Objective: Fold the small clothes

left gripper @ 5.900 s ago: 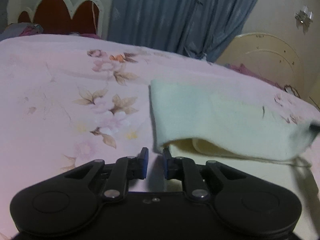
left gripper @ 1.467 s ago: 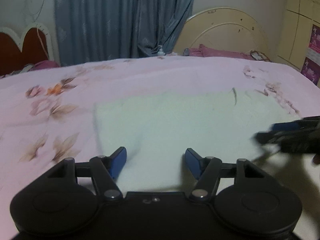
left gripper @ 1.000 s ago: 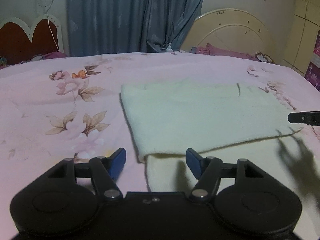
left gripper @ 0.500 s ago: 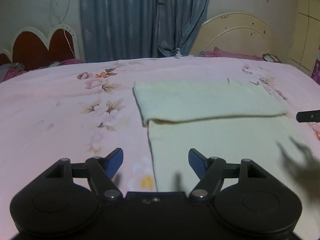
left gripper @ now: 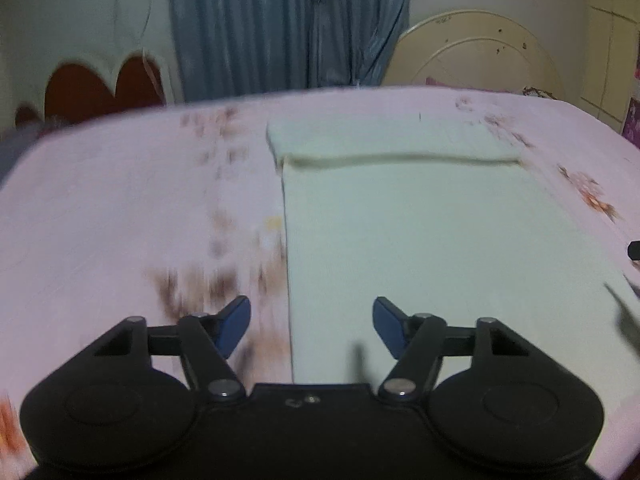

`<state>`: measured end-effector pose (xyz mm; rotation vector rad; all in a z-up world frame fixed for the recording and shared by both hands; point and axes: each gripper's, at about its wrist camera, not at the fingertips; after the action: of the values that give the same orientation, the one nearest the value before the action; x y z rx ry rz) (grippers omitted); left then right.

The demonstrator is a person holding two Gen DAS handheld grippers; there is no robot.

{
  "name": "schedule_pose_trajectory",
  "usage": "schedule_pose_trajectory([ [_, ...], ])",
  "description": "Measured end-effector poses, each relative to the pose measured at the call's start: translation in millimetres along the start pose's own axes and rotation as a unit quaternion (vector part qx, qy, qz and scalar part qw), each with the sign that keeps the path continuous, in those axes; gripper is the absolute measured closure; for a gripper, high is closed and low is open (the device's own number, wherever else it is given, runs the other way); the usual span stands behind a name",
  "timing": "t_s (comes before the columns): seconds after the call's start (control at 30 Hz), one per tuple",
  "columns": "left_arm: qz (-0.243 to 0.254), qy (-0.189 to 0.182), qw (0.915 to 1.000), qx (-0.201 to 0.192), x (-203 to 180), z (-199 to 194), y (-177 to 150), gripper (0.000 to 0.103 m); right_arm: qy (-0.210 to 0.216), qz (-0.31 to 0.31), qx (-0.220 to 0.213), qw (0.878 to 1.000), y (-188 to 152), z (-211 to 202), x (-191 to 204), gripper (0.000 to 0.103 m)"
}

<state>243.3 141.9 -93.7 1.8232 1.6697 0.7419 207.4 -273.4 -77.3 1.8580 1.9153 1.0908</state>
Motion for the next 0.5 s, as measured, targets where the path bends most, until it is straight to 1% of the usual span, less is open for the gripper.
schedule_pose_trajectory([
  [0.03,-0.017,-0.011,0.9998,0.008,5.3,-4.2,-9.9,0.050,0.005,0.013,0.004,1.000,-5.7,-4.2,-5.8,0.050],
  [0.07,-0.040,-0.022,0.9988,0.018,12.4,-8.1,-20.0,0.053,0.011,0.028,0.007,1.000,-12.2,-8.5,-12.1,0.050],
  [0.13,-0.078,-0.045,0.9955,0.031,25.3,-14.3,-38.4,0.054,0.023,0.054,0.014,0.998,-23.2,-15.2,-23.4,0.050],
  [0.2,-0.116,-0.072,0.9897,0.043,36.4,-18.1,-54.3,0.057,0.038,0.074,0.024,0.996,-35.0,-19.9,-31.4,0.050],
  [0.3,-0.176,-0.135,0.9737,0.051,50.7,-22.7,-74.1,0.058,0.056,0.102,0.041,0.992,-52.3,-25.1,-41.9,0.050],
  [0.33,-0.195,-0.159,0.9665,0.054,55.0,-23.6,-78.8,0.059,0.067,0.113,0.046,0.990,-57.7,-26.4,-45.0,0.050],
  [0.43,-0.244,-0.214,0.9441,0.059,65.8,-18.4,-89.3,0.059,0.120,0.142,0.063,0.981,-76.2,-32.8,-48.1,0.050],
  [0.47,-0.257,-0.222,0.9388,0.058,63.1,-15.2,-92.3,0.059,0.133,0.144,0.067,0.978,-79.8,-33.9,-47.2,0.051],
  [0.5,-0.271,-0.235,0.9315,0.058,66.0,-11.4,-93.9,0.059,0.146,0.147,0.073,0.976,-82.8,-33.3,-46.4,0.061],
])
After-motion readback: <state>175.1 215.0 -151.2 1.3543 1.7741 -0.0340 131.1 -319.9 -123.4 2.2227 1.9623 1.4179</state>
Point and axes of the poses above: each gripper's, at about its wrist camera, not at the fingertips, and z roughly the way its jaws point, x to its left, y to its top
